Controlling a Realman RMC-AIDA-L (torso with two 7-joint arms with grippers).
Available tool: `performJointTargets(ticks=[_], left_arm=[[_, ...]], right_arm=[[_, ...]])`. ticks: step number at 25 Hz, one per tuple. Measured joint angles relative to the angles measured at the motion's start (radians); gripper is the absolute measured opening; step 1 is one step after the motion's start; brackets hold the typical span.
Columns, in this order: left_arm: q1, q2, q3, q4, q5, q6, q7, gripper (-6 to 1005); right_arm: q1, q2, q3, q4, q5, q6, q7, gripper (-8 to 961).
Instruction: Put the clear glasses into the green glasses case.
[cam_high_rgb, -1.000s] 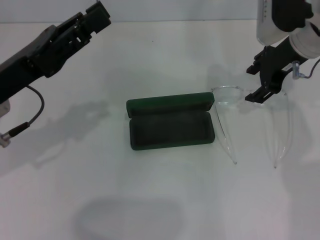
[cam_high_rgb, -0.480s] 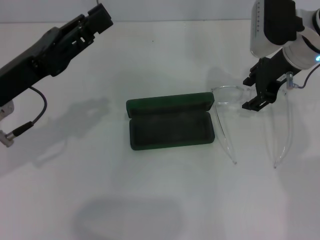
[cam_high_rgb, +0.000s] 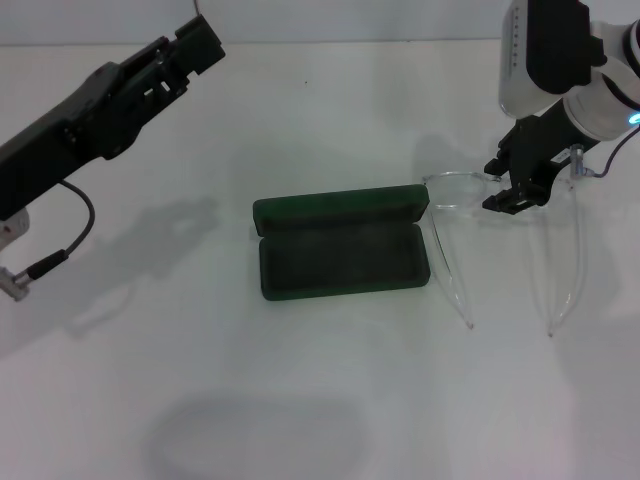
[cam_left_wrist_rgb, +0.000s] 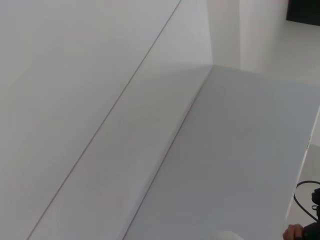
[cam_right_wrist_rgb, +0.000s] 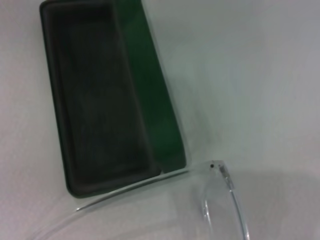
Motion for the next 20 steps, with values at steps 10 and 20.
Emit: performJointTargets(ticks=[10,20], left_arm=[[0.011,0.0,-0.004,-0.015,0.0,0.006,-0.001,288],[0.01,0.002,-0.004,-0.022,-0.002,0.008,-0.004,288]], right_arm=[[-0.011,0.001,0.0,-0.001,0.027,0.021,-0.006,313],[-0.074,0.003,0.002,-0.113,0.025,-0.033,0.041,114]])
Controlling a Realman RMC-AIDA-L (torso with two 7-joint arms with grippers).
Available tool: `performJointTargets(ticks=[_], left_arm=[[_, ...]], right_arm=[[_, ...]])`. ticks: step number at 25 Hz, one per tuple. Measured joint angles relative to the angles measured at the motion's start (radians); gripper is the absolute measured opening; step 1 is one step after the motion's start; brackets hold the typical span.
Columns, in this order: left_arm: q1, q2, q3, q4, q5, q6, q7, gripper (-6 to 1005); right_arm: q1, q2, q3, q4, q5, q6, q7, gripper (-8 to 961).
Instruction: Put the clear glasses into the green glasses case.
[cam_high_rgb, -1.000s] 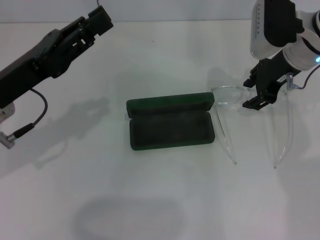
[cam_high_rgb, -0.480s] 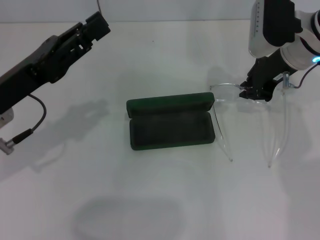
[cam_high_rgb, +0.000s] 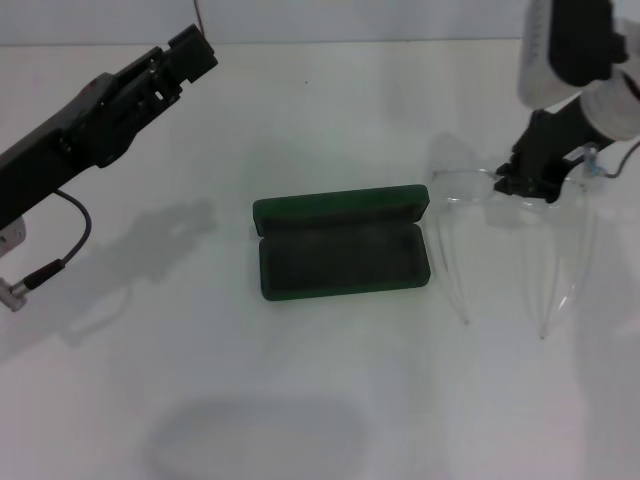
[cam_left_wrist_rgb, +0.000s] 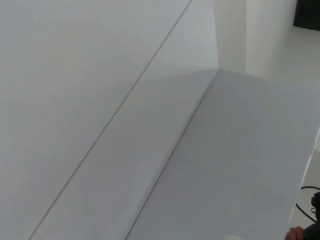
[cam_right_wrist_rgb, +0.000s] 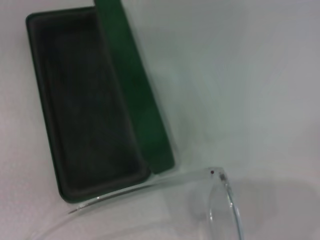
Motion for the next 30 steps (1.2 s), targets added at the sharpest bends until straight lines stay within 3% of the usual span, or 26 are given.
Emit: performJointTargets(ticks=[3,4,8,15,17,20,22,30], left_arm=[[-0.001,-0.001,0.002,0.001,-0.004,0.002,-0.002,288],[-0.001,-0.001,0.002,0.002,-0.005,0.004,-0.003,288],[-0.008,-0.003,0.003,0.001,-0.008,0.021,-0.004,287],[-0.013,-0.004,0.004,0.007,-0.005,0.048,-0.007,287],[-0.016,-0.005,0.003,0.007,-0.009,0.05,-0.017,287],[-0.026,-0.005,0.003,0.007,-0.01,0.051,-0.036,287],[-0.033,-0.005,0.005,0.008,-0.005,0.053,-0.043,287],[-0.108,0.02,0.119,0.011,0.059,0.097,-0.038,286]], right_arm=[[-0.037,0.0,0.001,-0.075,0.002,-0.035,0.017,107],[-0.1,0.002,-0.001,-0.212,0.013,-0.108,0.049,100],[-0.192,0.001,0.006,-0.388,0.067,-0.193,0.077,78],[-0.382,-0.006,0.12,-0.68,0.302,-0.283,0.081,65],[-0.441,-0.006,0.175,-0.74,0.441,-0.299,0.073,65],[-0.482,-0.006,0.214,-0.763,0.552,-0.302,0.061,65],[-0.536,-0.003,0.234,-0.767,0.713,-0.299,0.027,65],[-0.587,0.002,0.155,-0.616,0.937,-0.258,-0.109,66]])
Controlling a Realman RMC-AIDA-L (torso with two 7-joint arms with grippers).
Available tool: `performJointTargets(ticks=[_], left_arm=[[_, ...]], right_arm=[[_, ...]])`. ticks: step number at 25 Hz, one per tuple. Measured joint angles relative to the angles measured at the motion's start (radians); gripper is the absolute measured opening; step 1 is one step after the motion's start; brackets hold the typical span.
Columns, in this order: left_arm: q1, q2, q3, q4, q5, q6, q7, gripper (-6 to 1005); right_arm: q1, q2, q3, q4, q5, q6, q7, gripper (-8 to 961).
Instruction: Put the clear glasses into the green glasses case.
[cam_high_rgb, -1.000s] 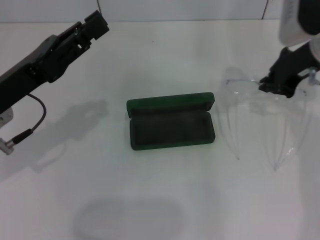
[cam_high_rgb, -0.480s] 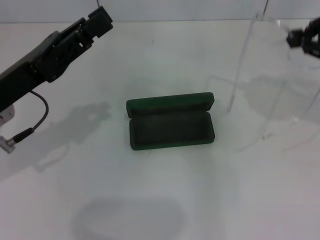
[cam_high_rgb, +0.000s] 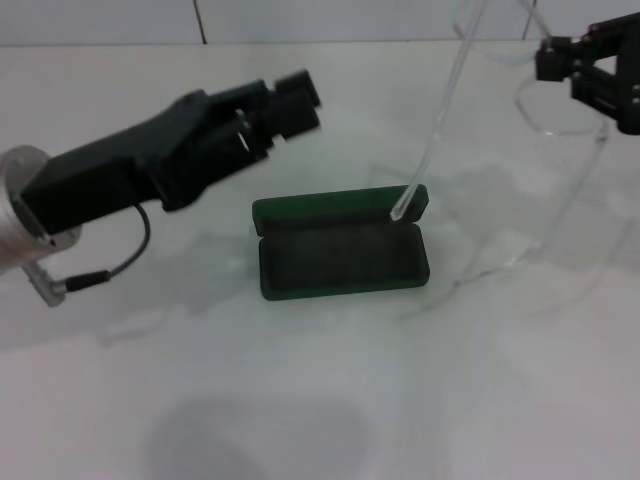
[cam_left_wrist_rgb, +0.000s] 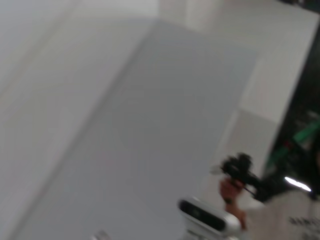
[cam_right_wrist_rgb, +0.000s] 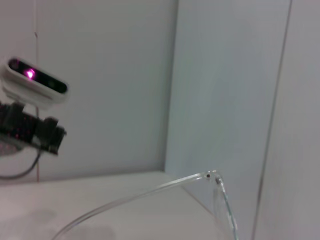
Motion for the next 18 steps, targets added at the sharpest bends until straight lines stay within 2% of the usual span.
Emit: performJointTargets(ticks=[3,4,9,15,18], left_arm=[[-0.016,-0.003,0.027,0.001,0.006,0.011,0.006,286],[-0.018,-0.005,0.028,0.001,0.008,0.011,0.009,283],[-0.025,-0.018,0.03,-0.001,0.012,0.011,0.033,270],[-0.026,-0.024,0.026,-0.012,0.008,0.009,0.04,99],[-0.027,-0.026,0.03,-0.012,0.011,0.009,0.053,84]], right_arm=[[0.014,0.0,-0.013,0.07,0.046,0.007,-0.048,66],[0.042,-0.001,-0.019,0.138,0.068,0.007,-0.076,66],[0.094,-0.003,-0.077,0.231,0.073,0.001,-0.106,66],[0.132,-0.002,-0.197,0.286,0.075,0.006,-0.131,65],[0.142,0.001,-0.241,0.291,0.083,0.012,-0.141,65]])
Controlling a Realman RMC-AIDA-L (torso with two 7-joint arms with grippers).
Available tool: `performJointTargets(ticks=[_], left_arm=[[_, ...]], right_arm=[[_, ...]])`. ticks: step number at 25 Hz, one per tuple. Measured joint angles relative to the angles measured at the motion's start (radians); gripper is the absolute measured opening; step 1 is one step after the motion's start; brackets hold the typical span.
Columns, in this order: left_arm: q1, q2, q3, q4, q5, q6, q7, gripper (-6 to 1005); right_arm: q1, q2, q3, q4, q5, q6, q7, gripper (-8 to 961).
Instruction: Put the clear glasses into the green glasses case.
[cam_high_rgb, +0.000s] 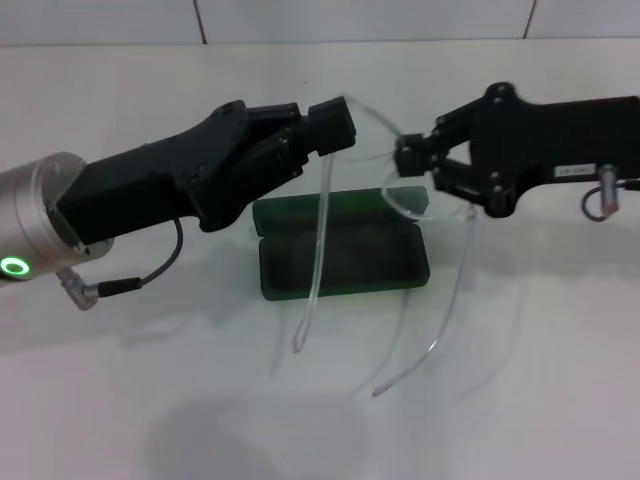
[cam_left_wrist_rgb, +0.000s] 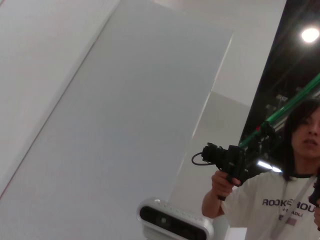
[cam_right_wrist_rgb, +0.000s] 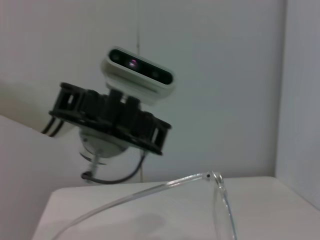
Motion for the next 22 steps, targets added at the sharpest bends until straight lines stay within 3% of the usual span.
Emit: performJointTargets(ticks=[22], left_arm=[[0.0,-0.002,0.025,-0.046,0.008,0.001,0.03,50]], right_arm=[[0.007,0.0,-0.032,0.047,0.162,-0.046,-0.054,66]])
